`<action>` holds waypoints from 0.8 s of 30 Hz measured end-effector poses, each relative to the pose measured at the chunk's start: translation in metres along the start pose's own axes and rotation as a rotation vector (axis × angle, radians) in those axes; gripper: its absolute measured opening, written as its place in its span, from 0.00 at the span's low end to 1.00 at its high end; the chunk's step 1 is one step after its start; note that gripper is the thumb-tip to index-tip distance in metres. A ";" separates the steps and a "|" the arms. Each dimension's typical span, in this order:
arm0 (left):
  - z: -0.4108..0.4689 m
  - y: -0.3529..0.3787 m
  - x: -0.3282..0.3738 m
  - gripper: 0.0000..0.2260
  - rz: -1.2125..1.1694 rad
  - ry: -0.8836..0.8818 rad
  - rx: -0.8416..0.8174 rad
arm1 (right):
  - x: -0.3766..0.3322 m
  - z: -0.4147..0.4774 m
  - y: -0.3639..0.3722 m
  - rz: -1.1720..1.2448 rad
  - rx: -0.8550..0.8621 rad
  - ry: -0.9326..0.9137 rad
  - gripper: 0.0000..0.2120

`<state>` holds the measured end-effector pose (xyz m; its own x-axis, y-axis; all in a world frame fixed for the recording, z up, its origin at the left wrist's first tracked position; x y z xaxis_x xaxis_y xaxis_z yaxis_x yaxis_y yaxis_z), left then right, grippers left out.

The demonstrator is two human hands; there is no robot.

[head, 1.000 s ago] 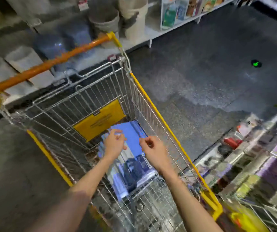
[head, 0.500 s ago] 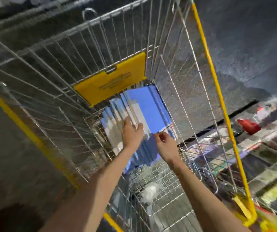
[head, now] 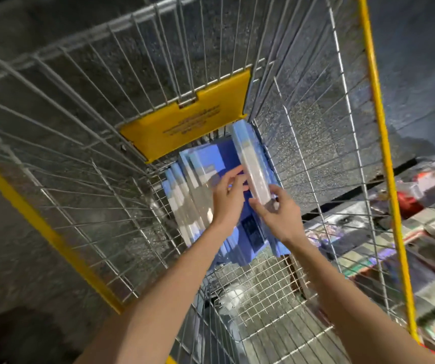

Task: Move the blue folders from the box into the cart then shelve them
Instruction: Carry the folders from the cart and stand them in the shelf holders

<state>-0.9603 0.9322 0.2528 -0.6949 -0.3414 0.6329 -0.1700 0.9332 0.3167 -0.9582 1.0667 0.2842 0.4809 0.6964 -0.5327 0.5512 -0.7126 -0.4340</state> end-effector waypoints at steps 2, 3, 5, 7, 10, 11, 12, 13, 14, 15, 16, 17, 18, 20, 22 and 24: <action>0.003 0.010 0.008 0.11 -0.009 0.000 -0.066 | 0.001 0.006 -0.012 -0.059 0.039 -0.020 0.38; 0.004 0.016 0.013 0.12 -0.016 -0.006 -0.098 | 0.003 0.009 -0.017 -0.139 0.049 -0.013 0.41; 0.008 0.028 0.020 0.13 -0.007 -0.008 -0.155 | 0.006 0.018 -0.029 -0.309 0.064 0.017 0.41; 0.011 0.036 0.025 0.14 0.008 0.008 -0.164 | 0.008 0.025 -0.040 -0.382 0.064 0.069 0.31; 0.015 0.035 0.029 0.10 -0.015 -0.003 -0.132 | 0.003 0.031 -0.051 -0.437 0.050 0.111 0.18; 0.015 0.031 0.029 0.10 -0.010 -0.025 -0.122 | 0.002 0.031 -0.053 -0.454 0.051 0.107 0.16; 0.014 0.029 0.029 0.12 -0.006 -0.050 -0.116 | -0.001 0.028 -0.054 -0.472 0.051 0.101 0.14; 0.013 0.026 0.029 0.16 0.002 -0.074 -0.111 | -0.004 0.025 -0.055 -0.484 0.051 0.090 0.13; 0.009 0.026 0.032 0.21 0.011 -0.100 -0.119 | -0.006 0.019 -0.056 -0.479 0.049 0.080 0.12; 0.005 0.028 0.034 0.27 0.016 -0.141 -0.133 | -0.009 0.012 -0.055 -0.458 0.054 0.056 0.12; -0.001 0.033 0.040 0.32 0.029 -0.169 -0.166 | -0.014 0.002 -0.057 -0.426 0.071 0.024 0.12; -0.008 0.039 0.044 0.35 0.035 -0.196 -0.201 | -0.016 -0.006 -0.057 -0.389 0.090 -0.012 0.12; -0.015 0.046 0.050 0.36 0.048 -0.200 -0.232 | -0.021 -0.016 -0.056 -0.349 0.104 -0.056 0.12; -0.027 0.058 0.064 0.34 0.090 -0.149 -0.253 | -0.031 -0.036 -0.055 -0.199 0.064 -0.144 0.16; -0.041 0.068 0.070 0.35 0.087 -0.102 -0.261 | -0.044 -0.055 -0.053 0.050 -0.061 -0.253 0.25; -0.047 0.071 0.064 0.40 0.061 -0.106 -0.257 | -0.055 -0.071 -0.054 0.260 -0.169 -0.305 0.29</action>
<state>-0.9842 0.9710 0.3485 -0.7697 -0.2589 0.5835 0.0483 0.8878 0.4576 -0.9659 1.0729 0.3884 0.4091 0.4207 -0.8097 0.5544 -0.8194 -0.1456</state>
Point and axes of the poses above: each hand's wrist, its own z-axis towards the middle knuckle, its own y-axis out of the palm, x = y × z, the point moved 4 cm from there along z, towards the middle knuckle, and after that the axes turned 15 degrees about -x, right-handed, at the moved point
